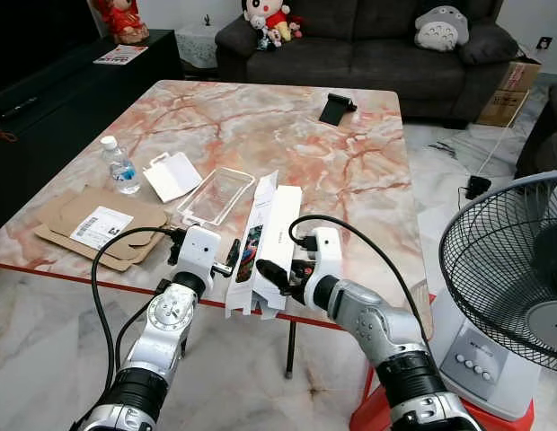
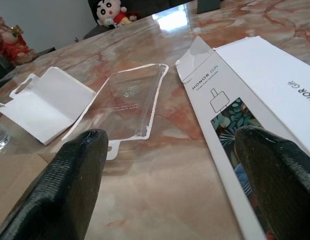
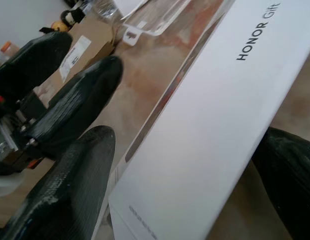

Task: Picking trash to rubbish bin

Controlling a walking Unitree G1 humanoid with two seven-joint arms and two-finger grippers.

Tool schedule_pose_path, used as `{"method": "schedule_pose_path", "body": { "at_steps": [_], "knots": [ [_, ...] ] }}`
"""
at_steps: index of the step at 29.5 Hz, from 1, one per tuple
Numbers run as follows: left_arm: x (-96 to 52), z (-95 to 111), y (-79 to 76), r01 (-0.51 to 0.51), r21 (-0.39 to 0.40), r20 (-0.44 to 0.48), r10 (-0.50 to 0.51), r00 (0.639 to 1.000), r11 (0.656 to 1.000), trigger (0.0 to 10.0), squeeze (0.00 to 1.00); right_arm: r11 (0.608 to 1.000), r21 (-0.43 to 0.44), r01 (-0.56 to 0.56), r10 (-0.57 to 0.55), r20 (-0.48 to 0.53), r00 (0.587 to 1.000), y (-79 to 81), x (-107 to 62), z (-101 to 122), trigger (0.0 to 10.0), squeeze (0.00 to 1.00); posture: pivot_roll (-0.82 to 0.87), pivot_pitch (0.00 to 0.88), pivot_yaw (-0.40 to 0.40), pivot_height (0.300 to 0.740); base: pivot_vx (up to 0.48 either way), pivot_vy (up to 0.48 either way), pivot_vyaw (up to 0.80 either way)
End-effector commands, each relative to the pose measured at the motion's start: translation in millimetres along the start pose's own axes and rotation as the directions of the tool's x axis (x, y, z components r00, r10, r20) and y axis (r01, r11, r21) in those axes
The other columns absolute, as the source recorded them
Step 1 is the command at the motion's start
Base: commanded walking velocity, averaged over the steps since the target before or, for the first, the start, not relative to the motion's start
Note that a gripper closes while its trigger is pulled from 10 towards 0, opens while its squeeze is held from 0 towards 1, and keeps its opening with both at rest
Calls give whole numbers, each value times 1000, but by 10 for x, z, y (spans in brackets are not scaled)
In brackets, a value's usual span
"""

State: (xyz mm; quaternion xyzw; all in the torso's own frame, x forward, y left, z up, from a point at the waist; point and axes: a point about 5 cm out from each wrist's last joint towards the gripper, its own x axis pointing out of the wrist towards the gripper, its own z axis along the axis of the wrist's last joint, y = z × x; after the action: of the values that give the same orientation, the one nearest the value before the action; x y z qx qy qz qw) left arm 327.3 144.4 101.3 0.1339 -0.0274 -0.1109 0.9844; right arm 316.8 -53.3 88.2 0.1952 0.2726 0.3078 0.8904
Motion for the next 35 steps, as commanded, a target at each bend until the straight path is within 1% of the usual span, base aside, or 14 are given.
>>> {"method": "schedule_pose_path", "body": {
  "at_steps": [1,12,13,21,25,29,35],
  "knots": [
    [10,58,-1,-2,6,30,2,1000,1000,10000,0,1000,-4,-9,9,-13,1000,27,25,-21,10000,0,20,7,37,740,0,0,0],
    [-4,44,-24,-7,-2,31,7,1000,1000,10000,0,999,9,-50,51,-34,998,109,71,-69,10000,0,21,14,30,740,0,0,0],
    [-3,46,-31,-7,-3,31,7,1000,1000,10000,0,999,11,-51,51,-35,998,105,73,-73,0,0,22,19,28,740,0,0,0],
    [6,50,-42,-8,-7,31,9,999,1000,10000,0,998,32,-63,64,-31,997,107,75,-73,0,0,17,27,26,740,0,0,0],
    [13,59,-51,-10,-8,34,10,999,1000,10000,0,996,66,-57,59,-24,998,90,80,-81,0,0,18,31,25,740,0,0,0],
    [20,67,-81,-5,-9,36,5,999,1000,10000,0,996,73,-51,53,-20,998,76,84,-83,0,0,17,35,24,740,0,0,0],
    [25,67,-80,-5,-7,35,5,999,1000,10000,0,994,95,-59,60,-5,998,79,80,-68,0,0,16,37,25,740,0,0,0]
  ]
}}
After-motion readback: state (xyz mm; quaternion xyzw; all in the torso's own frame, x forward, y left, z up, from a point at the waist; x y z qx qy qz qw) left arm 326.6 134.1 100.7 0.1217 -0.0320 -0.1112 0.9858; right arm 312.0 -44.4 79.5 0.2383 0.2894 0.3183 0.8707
